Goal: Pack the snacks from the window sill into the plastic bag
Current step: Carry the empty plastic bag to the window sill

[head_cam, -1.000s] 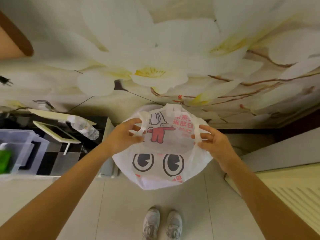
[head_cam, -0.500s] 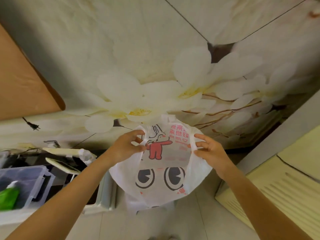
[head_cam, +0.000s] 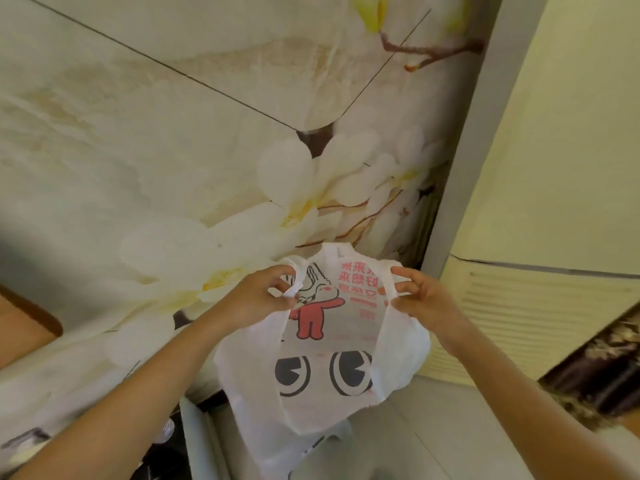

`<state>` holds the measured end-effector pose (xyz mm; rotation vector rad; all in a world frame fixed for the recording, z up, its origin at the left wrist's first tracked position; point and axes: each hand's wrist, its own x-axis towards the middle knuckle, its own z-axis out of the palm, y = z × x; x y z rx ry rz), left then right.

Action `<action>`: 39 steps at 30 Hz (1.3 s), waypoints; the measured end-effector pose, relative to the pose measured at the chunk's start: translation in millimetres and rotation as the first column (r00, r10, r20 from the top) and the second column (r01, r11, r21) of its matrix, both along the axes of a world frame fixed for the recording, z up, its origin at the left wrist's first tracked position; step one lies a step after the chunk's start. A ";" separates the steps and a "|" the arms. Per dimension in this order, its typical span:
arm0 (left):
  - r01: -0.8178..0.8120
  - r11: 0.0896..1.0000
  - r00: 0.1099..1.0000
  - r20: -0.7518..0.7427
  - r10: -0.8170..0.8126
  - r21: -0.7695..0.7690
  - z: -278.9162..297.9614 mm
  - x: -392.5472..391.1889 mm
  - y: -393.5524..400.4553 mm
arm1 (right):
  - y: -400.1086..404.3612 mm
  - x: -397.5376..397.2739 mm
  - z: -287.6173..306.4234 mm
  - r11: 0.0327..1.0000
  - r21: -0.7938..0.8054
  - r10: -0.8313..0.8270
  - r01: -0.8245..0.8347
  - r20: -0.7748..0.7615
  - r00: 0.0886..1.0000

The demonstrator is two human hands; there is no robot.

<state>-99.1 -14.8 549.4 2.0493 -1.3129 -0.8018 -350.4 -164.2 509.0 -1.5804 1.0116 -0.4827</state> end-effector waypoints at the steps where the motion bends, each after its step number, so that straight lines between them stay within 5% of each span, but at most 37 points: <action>1: 0.045 0.999 0.999 0.016 -0.045 0.006 0.2 -4.2 -3.1 | 7.7 -9.8 0.2 0.999 0.003 -0.035 0.035 0.006 0.999; 15: 0.576 0.817 0.810 0.116 -0.575 0.031 -6.1 -148.1 -67.6 | 102.1 -195.7 -10.0 0.855 0.074 -0.519 0.514 0.070 0.852; 22: 0.708 0.707 0.707 -0.005 -0.708 0.006 -18.1 -273.4 -84.5 | 138.6 -313.8 -10.7 0.776 0.010 -0.630 0.630 0.046 0.775; 39: 0.757 0.653 0.634 -0.240 -0.735 -0.001 -49.9 -579.3 -102.3 | 193.9 -610.8 -9.8 0.633 -0.025 -0.774 0.774 -0.040 0.631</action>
